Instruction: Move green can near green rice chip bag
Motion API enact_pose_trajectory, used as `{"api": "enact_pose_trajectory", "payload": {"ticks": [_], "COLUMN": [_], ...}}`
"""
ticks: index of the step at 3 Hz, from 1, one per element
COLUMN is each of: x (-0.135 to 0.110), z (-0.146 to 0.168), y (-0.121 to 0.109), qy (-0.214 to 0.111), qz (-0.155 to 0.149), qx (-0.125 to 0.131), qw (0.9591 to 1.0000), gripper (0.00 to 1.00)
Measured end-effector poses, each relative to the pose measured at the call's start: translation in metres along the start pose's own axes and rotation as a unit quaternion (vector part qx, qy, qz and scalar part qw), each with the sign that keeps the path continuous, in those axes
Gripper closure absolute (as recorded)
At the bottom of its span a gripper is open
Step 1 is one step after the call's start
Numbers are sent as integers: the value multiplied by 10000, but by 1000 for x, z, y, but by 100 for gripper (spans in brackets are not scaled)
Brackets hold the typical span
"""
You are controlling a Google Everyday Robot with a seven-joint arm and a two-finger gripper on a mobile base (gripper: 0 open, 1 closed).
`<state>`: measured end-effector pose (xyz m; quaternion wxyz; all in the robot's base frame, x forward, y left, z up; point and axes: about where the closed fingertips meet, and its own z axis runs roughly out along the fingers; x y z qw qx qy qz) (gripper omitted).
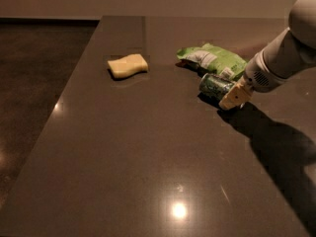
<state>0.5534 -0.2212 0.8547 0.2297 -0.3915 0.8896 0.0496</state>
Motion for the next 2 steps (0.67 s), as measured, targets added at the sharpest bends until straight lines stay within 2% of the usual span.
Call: {"api": "enact_pose_trajectory", "payload": {"ticks": [1, 2], "x": [0, 0], "z": [0, 0], "y": [1, 1], "qy": [2, 2], "qz": [-7, -8], "qx": [-3, -3], "qw": [10000, 10000], "gripper": [0, 0]}}
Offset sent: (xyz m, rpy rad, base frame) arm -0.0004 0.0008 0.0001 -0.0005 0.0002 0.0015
